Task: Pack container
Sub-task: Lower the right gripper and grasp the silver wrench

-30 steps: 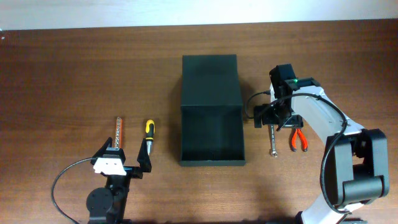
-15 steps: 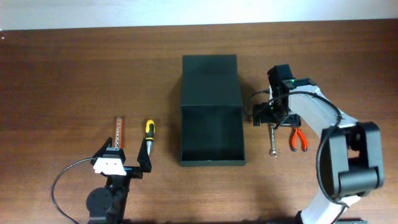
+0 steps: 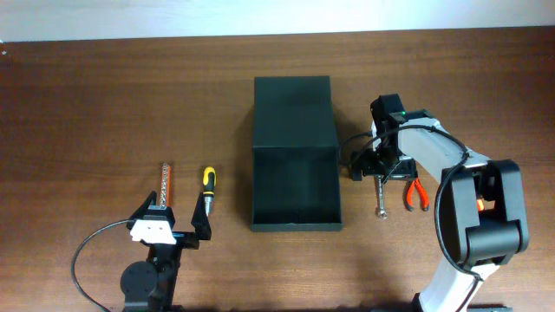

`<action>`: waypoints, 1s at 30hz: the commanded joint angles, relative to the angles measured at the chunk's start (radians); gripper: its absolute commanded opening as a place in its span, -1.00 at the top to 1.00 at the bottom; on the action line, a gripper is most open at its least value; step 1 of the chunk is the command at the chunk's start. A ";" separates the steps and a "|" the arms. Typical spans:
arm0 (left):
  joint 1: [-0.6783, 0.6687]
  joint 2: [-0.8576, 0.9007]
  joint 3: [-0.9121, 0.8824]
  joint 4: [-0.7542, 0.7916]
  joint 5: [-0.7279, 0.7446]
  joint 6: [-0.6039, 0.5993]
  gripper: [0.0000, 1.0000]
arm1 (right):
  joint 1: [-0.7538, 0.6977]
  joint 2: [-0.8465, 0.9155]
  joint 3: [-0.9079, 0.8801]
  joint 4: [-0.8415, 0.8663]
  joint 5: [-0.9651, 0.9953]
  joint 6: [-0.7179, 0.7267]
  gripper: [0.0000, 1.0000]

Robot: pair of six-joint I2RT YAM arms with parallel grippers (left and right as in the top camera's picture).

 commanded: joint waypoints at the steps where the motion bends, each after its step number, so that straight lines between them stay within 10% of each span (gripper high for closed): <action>1: 0.006 -0.008 -0.005 0.001 0.015 0.016 -0.98 | -0.004 0.033 -0.006 -0.004 0.021 -0.016 -0.98; 16: 0.006 -0.008 -0.005 0.001 0.015 0.016 -0.99 | -0.004 0.033 -0.006 0.020 0.021 -0.016 -0.98; 20: 0.006 -0.008 -0.005 0.001 0.015 0.016 -0.98 | -0.004 0.033 -0.006 0.020 0.020 -0.016 -0.21; 30: 0.006 -0.008 -0.005 0.001 0.015 0.016 -0.99 | -0.004 0.033 -0.006 0.016 0.021 -0.015 0.52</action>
